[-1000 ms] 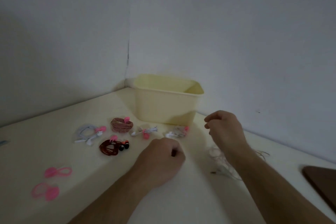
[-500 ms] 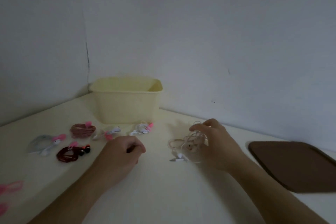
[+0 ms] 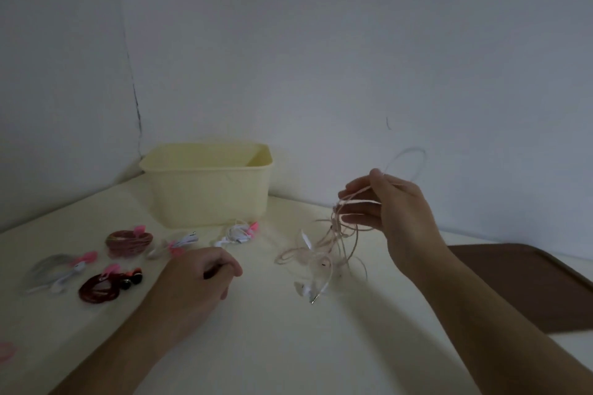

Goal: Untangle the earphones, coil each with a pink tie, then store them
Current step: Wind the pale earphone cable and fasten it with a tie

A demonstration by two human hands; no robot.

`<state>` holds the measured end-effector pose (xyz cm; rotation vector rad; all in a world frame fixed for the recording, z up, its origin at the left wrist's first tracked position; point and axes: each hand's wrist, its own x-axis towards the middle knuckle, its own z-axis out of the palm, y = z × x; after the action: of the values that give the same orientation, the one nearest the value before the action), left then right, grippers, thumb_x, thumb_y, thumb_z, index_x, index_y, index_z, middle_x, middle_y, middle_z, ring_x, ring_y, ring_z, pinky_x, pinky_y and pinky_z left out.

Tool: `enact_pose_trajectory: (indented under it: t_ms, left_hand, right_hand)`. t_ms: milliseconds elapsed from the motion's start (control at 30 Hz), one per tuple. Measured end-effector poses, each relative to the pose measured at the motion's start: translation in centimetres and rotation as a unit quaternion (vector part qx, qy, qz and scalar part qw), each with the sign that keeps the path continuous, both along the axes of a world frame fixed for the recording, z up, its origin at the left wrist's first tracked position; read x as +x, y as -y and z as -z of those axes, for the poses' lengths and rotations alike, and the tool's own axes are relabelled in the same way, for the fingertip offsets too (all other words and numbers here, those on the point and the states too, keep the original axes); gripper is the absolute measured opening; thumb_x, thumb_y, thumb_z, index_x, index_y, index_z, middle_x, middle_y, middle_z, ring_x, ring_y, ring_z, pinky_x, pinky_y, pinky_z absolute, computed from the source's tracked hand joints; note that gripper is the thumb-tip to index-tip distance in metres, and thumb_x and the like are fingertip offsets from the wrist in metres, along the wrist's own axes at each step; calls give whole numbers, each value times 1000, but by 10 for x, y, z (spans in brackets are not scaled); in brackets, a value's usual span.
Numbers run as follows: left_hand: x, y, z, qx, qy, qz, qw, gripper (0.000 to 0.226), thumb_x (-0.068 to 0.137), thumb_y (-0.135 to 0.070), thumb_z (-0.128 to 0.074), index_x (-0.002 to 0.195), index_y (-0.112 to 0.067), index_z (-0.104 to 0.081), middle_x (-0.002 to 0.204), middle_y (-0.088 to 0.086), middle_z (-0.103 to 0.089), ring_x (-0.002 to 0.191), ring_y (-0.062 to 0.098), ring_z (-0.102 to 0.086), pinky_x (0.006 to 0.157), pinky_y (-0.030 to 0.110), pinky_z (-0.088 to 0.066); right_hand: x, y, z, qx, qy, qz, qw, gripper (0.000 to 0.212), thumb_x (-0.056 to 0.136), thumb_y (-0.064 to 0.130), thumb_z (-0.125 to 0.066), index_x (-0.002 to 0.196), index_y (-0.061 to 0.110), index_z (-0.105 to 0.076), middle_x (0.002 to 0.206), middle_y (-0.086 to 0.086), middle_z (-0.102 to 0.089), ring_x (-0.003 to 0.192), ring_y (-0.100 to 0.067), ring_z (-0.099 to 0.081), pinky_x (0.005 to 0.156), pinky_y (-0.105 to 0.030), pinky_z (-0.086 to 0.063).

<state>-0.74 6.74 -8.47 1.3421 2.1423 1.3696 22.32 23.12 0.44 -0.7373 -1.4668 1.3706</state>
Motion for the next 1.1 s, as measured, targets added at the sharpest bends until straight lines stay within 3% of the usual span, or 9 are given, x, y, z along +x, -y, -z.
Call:
enact_pose_trajectory:
  t_ms: [167,233,267,333,400,500,600,833,1100]
  left_hand:
    - [-1,-2,0,51,62,35,996,31,97,-4,-62,83,-28,-78,64,2,-67,51,13,-51,51,25,-35]
    - [4,0,-7,116,132,76,981,17,97,-19,-69,91,-31,-80,78,2,-73,62,19,-60,52,29,-41]
    - [9,2,-12,134,168,107,971,11,93,-35,-71,97,-30,-80,87,3,-75,71,22,-65,57,33,-46]
    - [15,4,-14,126,189,142,963,42,79,-57,-71,108,-28,-79,102,5,-78,91,24,-72,74,37,-52]
    - [20,2,-12,99,168,158,968,38,78,-52,-75,107,-27,-80,103,6,-79,98,22,-73,85,32,-52]
    - [24,-1,-8,105,169,179,964,11,87,-20,-75,95,-20,-81,86,12,-79,79,20,-71,75,25,-50]
    - [19,0,-10,123,215,147,958,18,97,3,-66,89,-8,-79,74,18,-72,64,25,-64,62,29,-51]
    - [-2,-2,-10,149,287,5,946,12,98,-2,-63,91,0,-73,63,10,-56,47,22,-46,51,31,-39]
    - [-14,-5,-11,202,324,-87,920,15,102,-5,-57,92,-9,-67,58,3,-52,42,18,-44,43,23,-31]
  right_hand:
    - [-2,12,-13,-43,-72,-78,993,47,115,25,-41,99,-9,-69,99,-32,-75,88,-45,-77,76,-43,-66]
    - [-9,19,-10,-53,-72,-114,990,47,115,25,-40,98,-9,-68,99,-35,-74,88,-46,-77,73,-41,-66]
    - [-13,23,-8,-56,-68,-134,987,47,115,25,-39,98,-8,-68,99,-35,-74,88,-46,-76,73,-41,-66]
    - [-21,31,0,-59,-54,-179,981,48,115,26,-38,97,-7,-68,100,-37,-73,87,-44,-76,74,-41,-65]
    - [-28,38,9,-64,-32,-220,973,49,115,27,-38,99,-8,-68,103,-39,-72,89,-43,-75,76,-41,-65]
    - [-34,44,16,-83,-14,-251,964,49,115,28,-38,99,-7,-69,106,-41,-71,93,-44,-73,78,-42,-64]
    - [-33,44,16,-79,-5,-233,969,50,115,29,-36,99,-6,-67,105,-39,-72,93,-45,-73,84,-47,-63]
    - [-22,26,2,-124,-109,-66,984,45,116,30,-38,88,2,-61,80,-22,-72,76,-40,-77,62,-40,-65]
    - [-6,16,-8,-88,-54,41,994,43,116,30,-38,89,3,-58,68,-17,-70,68,-43,-75,65,-45,-66]
